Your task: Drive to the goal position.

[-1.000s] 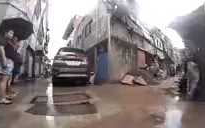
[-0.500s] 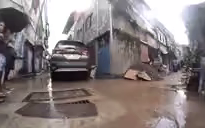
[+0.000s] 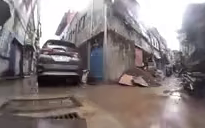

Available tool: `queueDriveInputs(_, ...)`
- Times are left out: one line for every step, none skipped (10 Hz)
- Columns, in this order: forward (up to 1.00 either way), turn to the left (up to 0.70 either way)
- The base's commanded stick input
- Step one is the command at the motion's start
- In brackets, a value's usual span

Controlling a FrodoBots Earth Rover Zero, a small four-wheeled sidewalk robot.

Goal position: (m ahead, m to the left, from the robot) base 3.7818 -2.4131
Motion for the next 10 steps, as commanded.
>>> queueDriveInputs(0.0,0.0)
queueDriveInputs(0.0,0.0)
queueDriveInputs(0.0,0.0)
queueDriveInputs(0.0,0.0)
queueDriveInputs(0.0,0.0)
queueDriveInputs(0.4,0.0)
queueDriveInputs(0.99,0.0)
queueDriveInputs(0.99,0.0)
queueDriveInputs(0.99,0.0)
queueDriveInputs(0.99,0.0)
